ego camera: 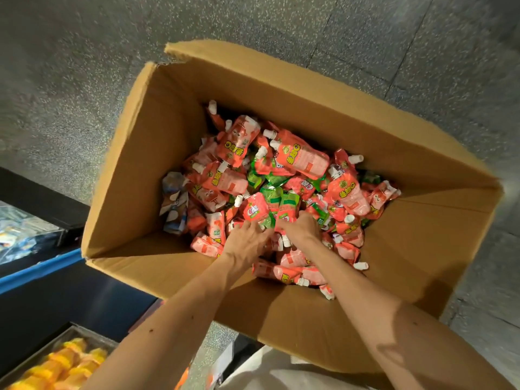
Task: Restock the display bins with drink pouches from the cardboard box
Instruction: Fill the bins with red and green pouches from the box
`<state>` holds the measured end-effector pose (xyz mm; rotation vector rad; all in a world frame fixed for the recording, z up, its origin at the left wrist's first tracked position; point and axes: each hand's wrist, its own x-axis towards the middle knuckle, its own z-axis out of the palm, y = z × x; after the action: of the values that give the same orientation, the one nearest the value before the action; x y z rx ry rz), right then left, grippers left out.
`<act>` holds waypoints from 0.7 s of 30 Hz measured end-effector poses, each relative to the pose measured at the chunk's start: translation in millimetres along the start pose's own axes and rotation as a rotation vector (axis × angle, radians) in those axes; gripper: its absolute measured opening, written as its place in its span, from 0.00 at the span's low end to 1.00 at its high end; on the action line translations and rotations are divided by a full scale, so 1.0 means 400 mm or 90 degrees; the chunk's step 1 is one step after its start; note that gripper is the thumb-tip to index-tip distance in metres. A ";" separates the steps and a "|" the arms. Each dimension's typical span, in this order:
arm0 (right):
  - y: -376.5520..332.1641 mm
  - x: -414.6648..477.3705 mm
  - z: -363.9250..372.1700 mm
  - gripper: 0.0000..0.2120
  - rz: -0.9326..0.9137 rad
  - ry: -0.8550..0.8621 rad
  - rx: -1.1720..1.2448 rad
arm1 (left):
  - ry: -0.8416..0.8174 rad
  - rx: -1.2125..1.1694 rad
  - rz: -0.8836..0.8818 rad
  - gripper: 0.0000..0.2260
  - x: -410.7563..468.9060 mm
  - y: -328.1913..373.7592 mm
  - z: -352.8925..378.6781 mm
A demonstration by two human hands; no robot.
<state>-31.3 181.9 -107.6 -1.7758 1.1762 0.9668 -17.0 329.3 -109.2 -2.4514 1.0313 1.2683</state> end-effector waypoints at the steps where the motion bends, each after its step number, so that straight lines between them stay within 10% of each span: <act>1: -0.006 0.003 0.011 0.26 0.011 -0.007 0.001 | 0.005 -0.041 0.019 0.22 -0.007 -0.013 -0.008; 6: -0.035 0.015 0.054 0.36 0.044 -0.032 0.059 | 0.025 -0.303 0.051 0.22 -0.075 -0.106 -0.064; 15: -0.029 -0.003 0.099 0.20 0.051 0.068 0.150 | 0.189 -0.622 -0.109 0.17 -0.200 -0.206 -0.099; 21: -0.018 -0.021 0.098 0.33 0.032 0.049 0.164 | 0.210 -0.908 -0.258 0.22 -0.237 -0.197 -0.081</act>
<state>-33.6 221.7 -114.7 -1.5950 1.3357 0.7435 18.9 419.5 -26.3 -3.5639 -0.7272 1.7764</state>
